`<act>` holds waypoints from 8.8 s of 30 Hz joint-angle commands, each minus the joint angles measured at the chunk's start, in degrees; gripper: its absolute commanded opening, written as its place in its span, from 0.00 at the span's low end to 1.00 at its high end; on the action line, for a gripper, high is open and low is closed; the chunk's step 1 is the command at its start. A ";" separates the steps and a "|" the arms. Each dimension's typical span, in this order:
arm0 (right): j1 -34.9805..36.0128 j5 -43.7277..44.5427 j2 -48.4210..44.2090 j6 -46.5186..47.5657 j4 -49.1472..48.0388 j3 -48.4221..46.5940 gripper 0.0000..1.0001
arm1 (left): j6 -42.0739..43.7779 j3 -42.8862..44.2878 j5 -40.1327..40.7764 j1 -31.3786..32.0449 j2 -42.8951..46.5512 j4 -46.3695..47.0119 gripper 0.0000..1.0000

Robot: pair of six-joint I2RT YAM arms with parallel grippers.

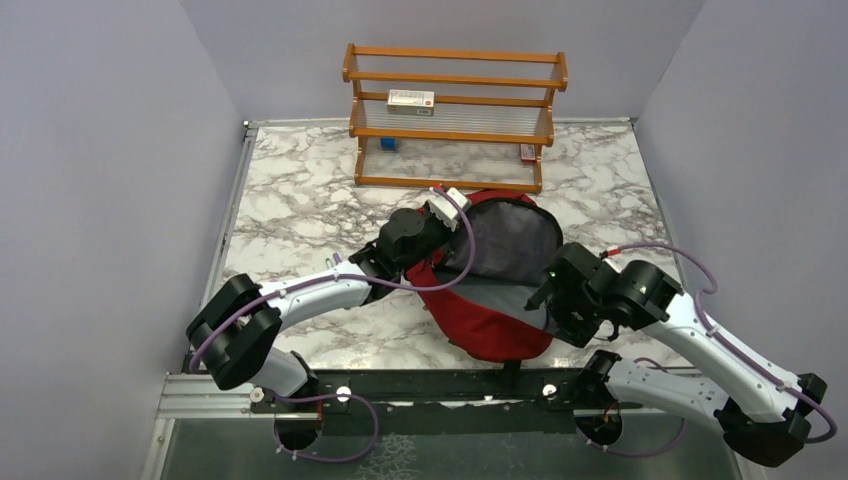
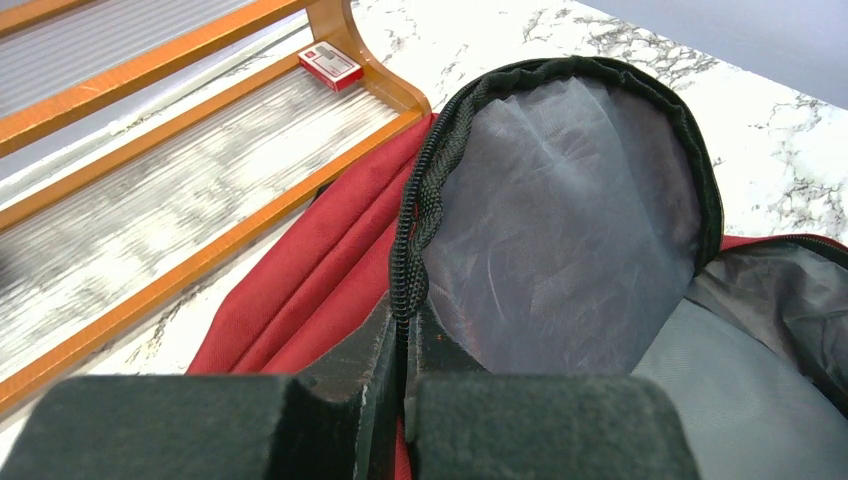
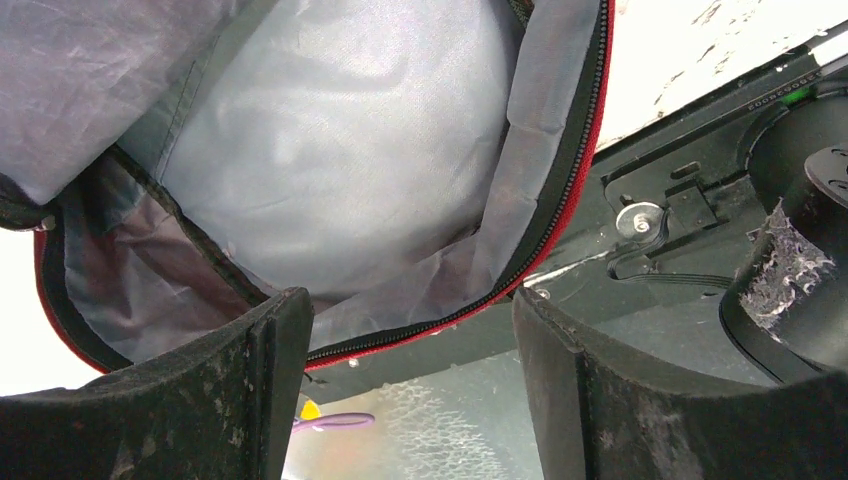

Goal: Pack the student bag
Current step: Pick up the student bag at the center of the board, then place the student bag at the center of the board.

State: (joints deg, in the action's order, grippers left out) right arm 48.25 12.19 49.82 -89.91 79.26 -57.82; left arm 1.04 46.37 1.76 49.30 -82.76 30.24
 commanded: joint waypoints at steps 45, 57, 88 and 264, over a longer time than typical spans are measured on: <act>-0.26 10.32 -5.19 -13.69 -11.80 11.73 0.11 | -4.36 8.32 4.01 0.10 0.70 -6.52 0.00; -0.25 35.09 -3.56 33.01 -29.85 -13.14 0.01 | -7.67 31.20 5.56 -1.41 -2.08 -15.75 0.00; -0.26 -11.39 22.91 76.46 -53.72 -37.84 0.00 | 2.65 42.97 34.01 -6.21 12.47 -34.65 0.00; -9.59 -35.23 59.79 66.89 -80.01 -29.61 0.48 | -17.53 -3.03 14.87 -36.03 31.98 -44.33 0.68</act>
State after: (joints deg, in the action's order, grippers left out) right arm 35.73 -21.91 112.05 -17.74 -7.68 -89.41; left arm -23.81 42.61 31.11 13.50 -46.96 -20.75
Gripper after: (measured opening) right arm 0.489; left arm 0.683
